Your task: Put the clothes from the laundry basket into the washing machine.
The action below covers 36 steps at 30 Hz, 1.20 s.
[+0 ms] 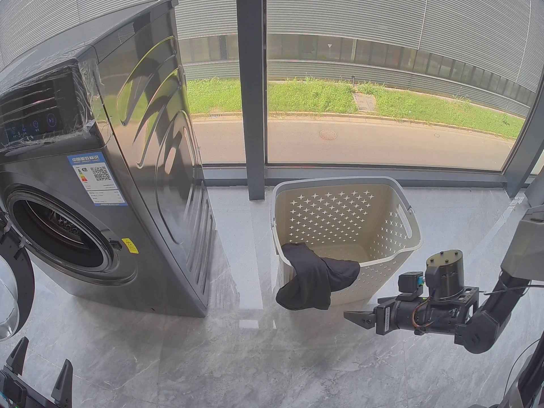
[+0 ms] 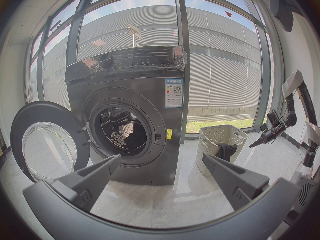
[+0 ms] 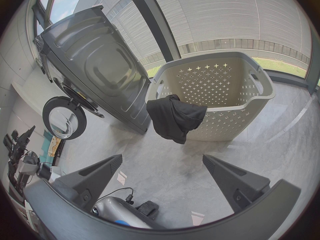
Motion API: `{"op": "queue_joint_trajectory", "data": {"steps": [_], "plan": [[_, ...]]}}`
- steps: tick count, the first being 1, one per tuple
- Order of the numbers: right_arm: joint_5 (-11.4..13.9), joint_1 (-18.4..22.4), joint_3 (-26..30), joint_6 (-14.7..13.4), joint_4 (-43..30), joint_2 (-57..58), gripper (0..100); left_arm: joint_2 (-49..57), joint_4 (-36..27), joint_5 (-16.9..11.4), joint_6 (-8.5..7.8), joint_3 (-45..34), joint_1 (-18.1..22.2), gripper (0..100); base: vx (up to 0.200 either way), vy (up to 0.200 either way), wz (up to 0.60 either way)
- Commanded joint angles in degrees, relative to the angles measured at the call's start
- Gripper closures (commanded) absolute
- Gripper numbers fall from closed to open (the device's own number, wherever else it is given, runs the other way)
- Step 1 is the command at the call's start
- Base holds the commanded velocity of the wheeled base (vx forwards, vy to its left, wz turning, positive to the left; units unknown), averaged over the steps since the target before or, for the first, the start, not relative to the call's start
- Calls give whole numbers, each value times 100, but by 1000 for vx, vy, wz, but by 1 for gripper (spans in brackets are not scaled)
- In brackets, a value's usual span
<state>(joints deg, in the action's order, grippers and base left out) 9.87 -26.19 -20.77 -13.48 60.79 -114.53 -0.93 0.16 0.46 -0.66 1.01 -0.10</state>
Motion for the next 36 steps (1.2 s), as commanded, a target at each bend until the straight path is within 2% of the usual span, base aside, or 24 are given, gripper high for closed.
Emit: {"op": "queue_joint_trajectory", "data": {"steps": [1,8,11,16,25,33,34,36], "plan": [[-82,-36,-384,-5,47,-685,0,93,2,-2,-4,-92,1,0,0,0,0],[-152,-124,-735,-102,73,-1027,0,93,2,-2,4,-92,1,0,0,0,0],[-188,-150,-770,-163,73,-1071,0,93,2,-2,4,-92,1,0,0,0,0],[-258,-150,-779,-172,73,-1080,0,93,2,6,-4,-92,1,0,200,0,0],[-302,-88,-1008,-190,55,-1291,0,93,2,6,-13,-92,1,0,0,0,0],[-311,-71,-1421,-190,55,-1731,0,93,2,6,-4,-92,1,0,0,0,0],[-416,-80,-1588,-181,64,-1845,0,93,2,-2,4,-92,1,0,0,0,0],[-469,-88,-1755,-181,64,-1941,0,93,2,-2,4,-92,1,0,0,0,0]]}}
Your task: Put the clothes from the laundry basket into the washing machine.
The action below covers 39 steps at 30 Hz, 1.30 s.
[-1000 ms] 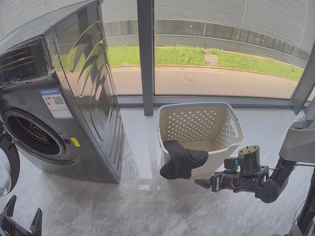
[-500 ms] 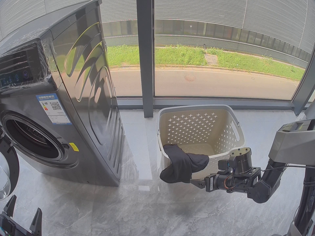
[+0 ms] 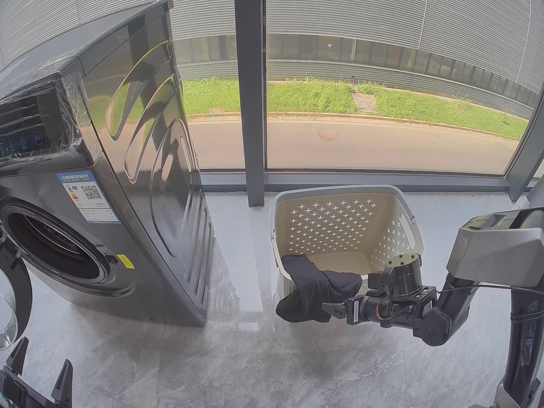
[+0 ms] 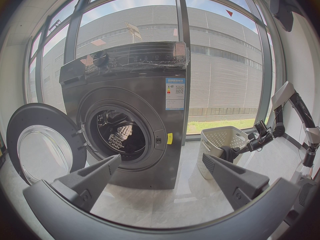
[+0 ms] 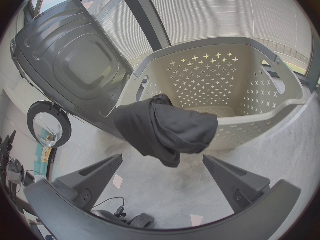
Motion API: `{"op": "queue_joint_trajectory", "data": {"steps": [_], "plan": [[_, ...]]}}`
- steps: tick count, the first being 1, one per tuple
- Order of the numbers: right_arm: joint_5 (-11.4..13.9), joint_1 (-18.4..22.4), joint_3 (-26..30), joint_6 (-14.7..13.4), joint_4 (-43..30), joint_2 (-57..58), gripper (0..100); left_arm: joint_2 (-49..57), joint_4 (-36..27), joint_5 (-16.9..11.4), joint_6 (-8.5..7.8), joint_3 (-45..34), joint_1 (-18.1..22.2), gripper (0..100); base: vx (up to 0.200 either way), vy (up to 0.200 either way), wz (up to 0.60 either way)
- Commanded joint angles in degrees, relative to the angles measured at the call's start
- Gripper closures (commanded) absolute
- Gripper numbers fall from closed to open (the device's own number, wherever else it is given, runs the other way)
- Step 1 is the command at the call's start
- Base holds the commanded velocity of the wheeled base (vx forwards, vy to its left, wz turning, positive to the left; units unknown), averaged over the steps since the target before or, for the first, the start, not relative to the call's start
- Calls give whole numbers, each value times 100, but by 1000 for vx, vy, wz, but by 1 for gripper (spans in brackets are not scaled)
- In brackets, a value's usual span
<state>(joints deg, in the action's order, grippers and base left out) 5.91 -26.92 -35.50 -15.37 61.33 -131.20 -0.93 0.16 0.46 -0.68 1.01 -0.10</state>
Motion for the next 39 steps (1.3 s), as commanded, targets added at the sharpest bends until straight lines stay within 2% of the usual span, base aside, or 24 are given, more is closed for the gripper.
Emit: {"op": "queue_joint_trajectory", "data": {"steps": [1,7,10,19,20,37,39], "plan": [[-73,-15,-388,8,2,-328,0,93,2,-2,7,-92,1,0,0,0,0],[-90,-24,-792,-106,-7,-460,0,93,2,-2,51,-92,1,0,0,0,0],[-90,-51,-871,-194,-25,-477,0,93,2,-2,59,-92,1,0,0,0,0],[-108,-59,-906,-203,19,-530,0,93,2,-2,68,-92,1,0,0,0,0],[-108,-59,-906,-203,19,-530,100,93,2,-2,68,-84,-8,0,0,0,0],[-117,-86,-924,-203,19,-451,100,93,2,-2,68,-92,1,0,0,0,0],[-266,-15,-897,-150,10,-433,100,93,2,-2,68,-92,1,0,0,0,0]]}}
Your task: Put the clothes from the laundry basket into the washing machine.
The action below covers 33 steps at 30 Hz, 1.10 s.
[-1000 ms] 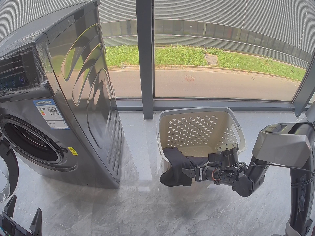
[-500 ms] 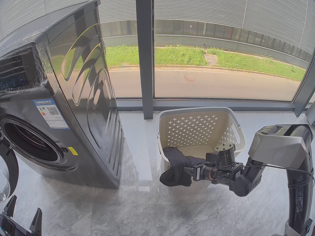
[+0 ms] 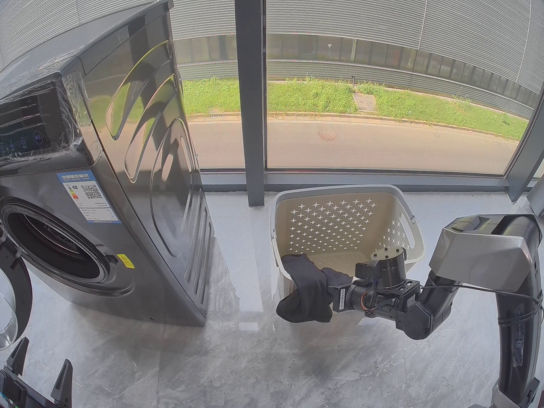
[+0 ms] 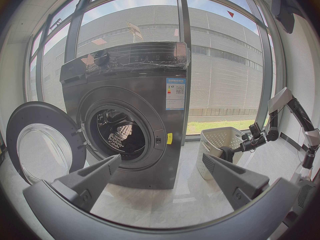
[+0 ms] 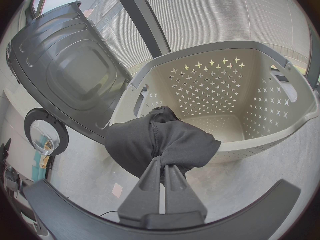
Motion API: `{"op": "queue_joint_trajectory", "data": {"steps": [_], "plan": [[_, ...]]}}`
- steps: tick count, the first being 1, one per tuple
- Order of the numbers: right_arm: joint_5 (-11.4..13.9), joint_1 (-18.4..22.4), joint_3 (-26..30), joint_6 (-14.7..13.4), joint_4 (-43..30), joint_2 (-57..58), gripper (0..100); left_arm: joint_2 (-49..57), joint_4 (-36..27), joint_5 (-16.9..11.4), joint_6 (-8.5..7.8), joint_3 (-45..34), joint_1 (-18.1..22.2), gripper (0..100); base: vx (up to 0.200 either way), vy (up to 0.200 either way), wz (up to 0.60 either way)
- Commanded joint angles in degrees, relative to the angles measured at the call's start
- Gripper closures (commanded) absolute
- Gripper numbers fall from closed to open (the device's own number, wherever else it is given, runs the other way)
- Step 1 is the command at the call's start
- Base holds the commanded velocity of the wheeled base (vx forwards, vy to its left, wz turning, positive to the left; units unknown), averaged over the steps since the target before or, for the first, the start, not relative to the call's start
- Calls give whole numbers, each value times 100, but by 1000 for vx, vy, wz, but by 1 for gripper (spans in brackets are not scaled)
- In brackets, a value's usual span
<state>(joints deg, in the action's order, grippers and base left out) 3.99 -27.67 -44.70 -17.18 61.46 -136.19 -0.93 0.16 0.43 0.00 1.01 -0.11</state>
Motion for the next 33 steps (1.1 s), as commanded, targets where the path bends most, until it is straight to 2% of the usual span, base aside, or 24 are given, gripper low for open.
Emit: {"op": "queue_joint_trajectory", "data": {"steps": [1,4,5,10,13,28,29,33], "plan": [[-117,69,23,30,-3,58,100,93,2,1,0,-92,-7,0,0,0,0],[-126,69,41,48,-3,40,100,93,2,1,0,-92,-7,0,0,0,0],[-126,69,41,48,-3,31,0,93,2,1,0,-84,-7,0,0,0,0],[-126,16,-3,74,94,31,0,93,2,1,0,-84,2,0,0,0,0],[-82,25,-12,250,243,-4,0,93,2,1,0,-92,-7,0,0,0,0],[6,7,-118,382,261,-144,0,93,2,1,0,-92,2,0,0,0,0],[6,-1,-126,382,296,-144,100,93,2,1,0,-92,2,0,0,0,0],[14,-10,-135,391,349,-144,100,93,2,-8,0,-92,-7,0,0,0,0]]}}
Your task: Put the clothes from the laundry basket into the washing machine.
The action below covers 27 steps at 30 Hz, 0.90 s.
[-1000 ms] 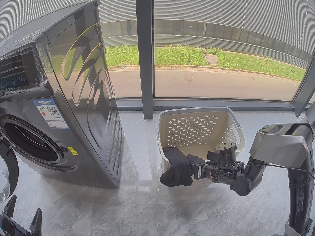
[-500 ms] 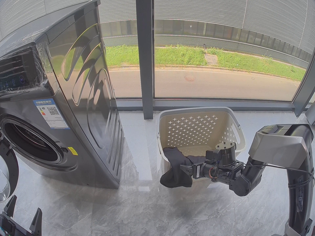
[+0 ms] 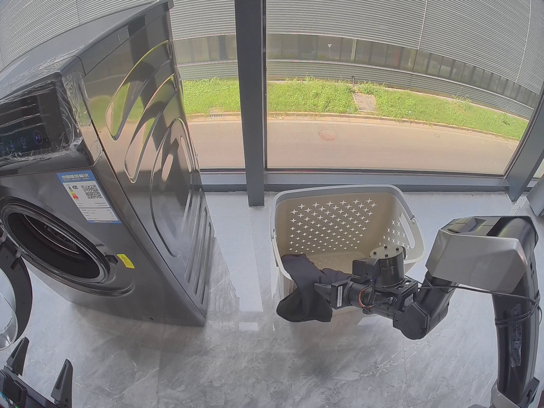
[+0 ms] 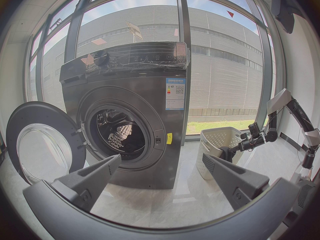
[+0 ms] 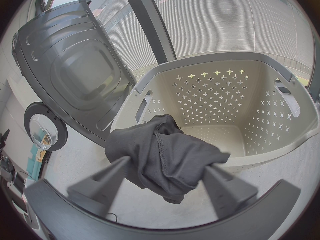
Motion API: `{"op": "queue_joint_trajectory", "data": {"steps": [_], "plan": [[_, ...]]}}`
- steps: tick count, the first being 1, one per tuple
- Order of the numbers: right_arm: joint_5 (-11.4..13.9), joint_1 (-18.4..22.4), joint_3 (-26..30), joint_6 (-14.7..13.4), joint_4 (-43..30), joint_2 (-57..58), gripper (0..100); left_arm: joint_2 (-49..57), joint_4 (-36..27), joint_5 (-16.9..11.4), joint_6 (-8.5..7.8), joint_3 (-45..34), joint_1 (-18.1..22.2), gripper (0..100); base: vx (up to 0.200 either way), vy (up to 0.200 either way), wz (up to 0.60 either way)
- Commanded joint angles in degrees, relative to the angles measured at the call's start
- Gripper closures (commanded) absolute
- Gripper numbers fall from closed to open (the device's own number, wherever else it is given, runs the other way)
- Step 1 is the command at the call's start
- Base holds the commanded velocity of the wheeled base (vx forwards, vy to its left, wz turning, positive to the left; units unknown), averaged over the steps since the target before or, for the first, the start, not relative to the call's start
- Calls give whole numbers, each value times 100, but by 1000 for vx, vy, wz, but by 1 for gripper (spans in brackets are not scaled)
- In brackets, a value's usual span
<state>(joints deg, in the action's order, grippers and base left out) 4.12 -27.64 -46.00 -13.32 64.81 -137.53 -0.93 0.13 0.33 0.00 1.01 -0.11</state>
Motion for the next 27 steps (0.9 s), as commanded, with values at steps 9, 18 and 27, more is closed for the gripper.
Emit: {"op": "queue_joint_trajectory", "data": {"steps": [9,18,27], "plan": [[36,-14,12,-4,32,42,100,93,4,2,0,-84,-7,0,0,0,0],[98,-23,504,-39,313,623,100,93,4,2,18,-84,2,0,0,0,0],[27,-242,1365,14,929,1783,100,93,4,2,18,-92,-7,0,0,0,0]]}}
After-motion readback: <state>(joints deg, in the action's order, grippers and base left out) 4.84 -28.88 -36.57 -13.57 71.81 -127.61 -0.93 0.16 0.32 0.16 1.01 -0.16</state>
